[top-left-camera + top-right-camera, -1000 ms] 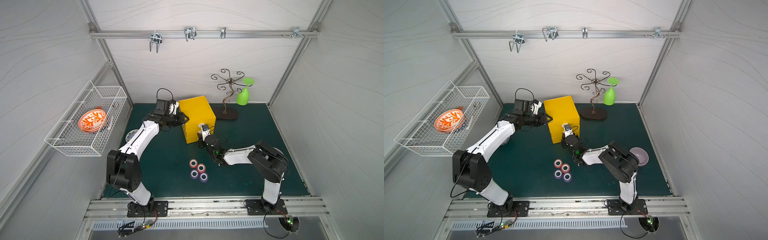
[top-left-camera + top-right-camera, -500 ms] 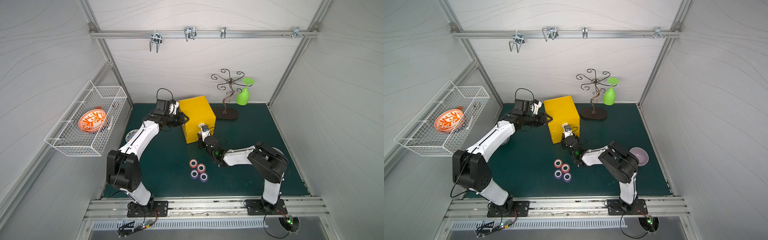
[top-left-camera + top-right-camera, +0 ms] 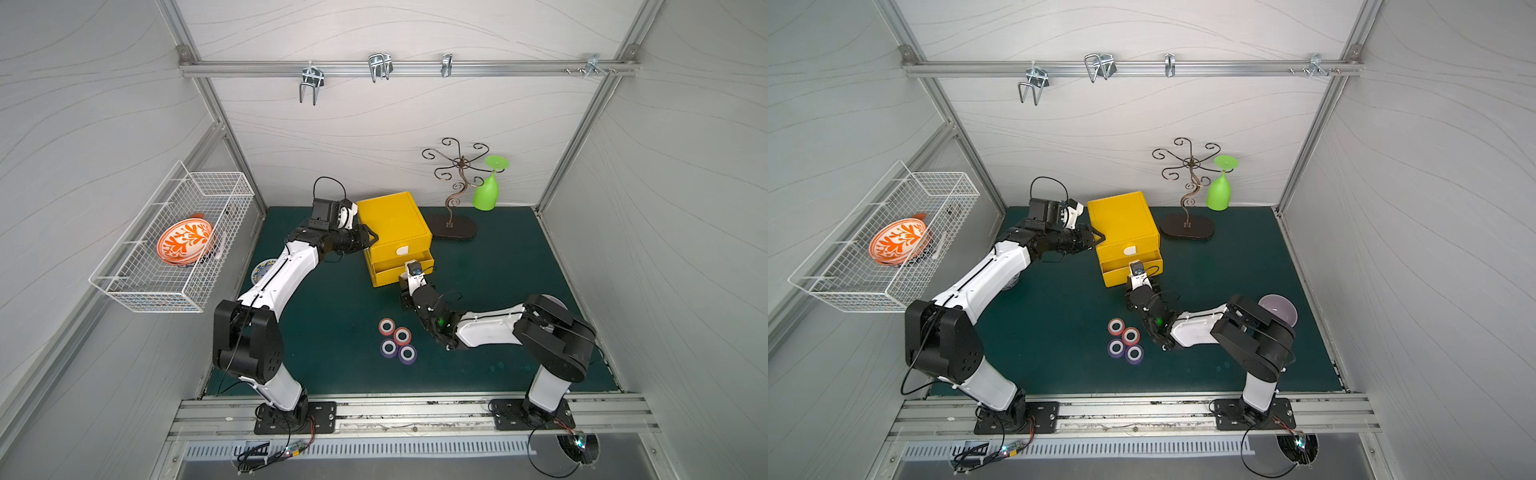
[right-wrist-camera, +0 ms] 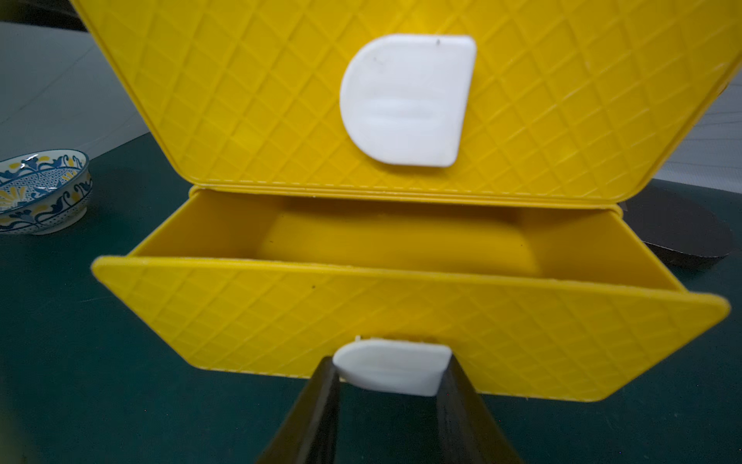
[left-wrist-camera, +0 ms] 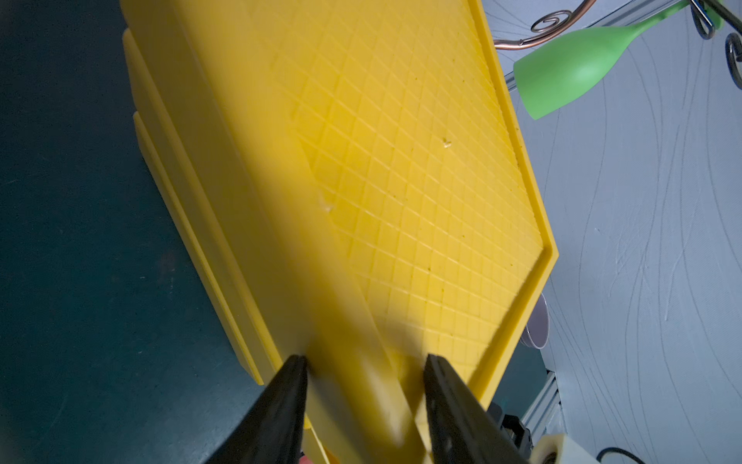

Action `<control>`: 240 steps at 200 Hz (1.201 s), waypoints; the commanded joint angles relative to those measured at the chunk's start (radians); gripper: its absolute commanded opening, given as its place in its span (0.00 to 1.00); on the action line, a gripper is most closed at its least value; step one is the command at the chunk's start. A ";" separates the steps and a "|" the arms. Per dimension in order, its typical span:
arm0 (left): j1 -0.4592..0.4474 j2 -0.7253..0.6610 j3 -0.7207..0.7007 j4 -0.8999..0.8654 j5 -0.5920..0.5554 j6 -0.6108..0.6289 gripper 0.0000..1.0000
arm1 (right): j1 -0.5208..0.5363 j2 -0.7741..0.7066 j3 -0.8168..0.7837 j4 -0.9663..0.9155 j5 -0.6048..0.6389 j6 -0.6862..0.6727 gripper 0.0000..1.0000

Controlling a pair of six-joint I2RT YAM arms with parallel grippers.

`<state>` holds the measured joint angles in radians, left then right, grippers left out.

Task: Place the transparent tape into the drawer according to color
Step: Open the drawer in the storage box.

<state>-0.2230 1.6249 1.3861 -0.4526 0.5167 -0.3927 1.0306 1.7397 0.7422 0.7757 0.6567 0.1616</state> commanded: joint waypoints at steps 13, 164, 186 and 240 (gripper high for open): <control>0.001 0.013 -0.012 -0.031 0.011 0.020 0.51 | 0.035 -0.053 -0.033 -0.011 0.057 0.025 0.07; 0.001 -0.010 -0.021 -0.028 0.007 0.014 0.66 | 0.081 -0.149 -0.070 -0.155 0.072 0.077 0.69; 0.001 -0.029 -0.024 -0.024 0.003 0.009 0.72 | 0.095 -0.197 -0.069 -0.235 0.057 0.101 0.78; 0.007 -0.090 -0.044 -0.012 0.020 -0.018 0.83 | 0.112 -0.368 -0.063 -0.530 -0.035 0.198 0.97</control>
<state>-0.2214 1.5932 1.3533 -0.4736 0.5152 -0.4004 1.1336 1.4502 0.6792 0.4290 0.6769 0.2939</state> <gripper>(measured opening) 0.811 0.947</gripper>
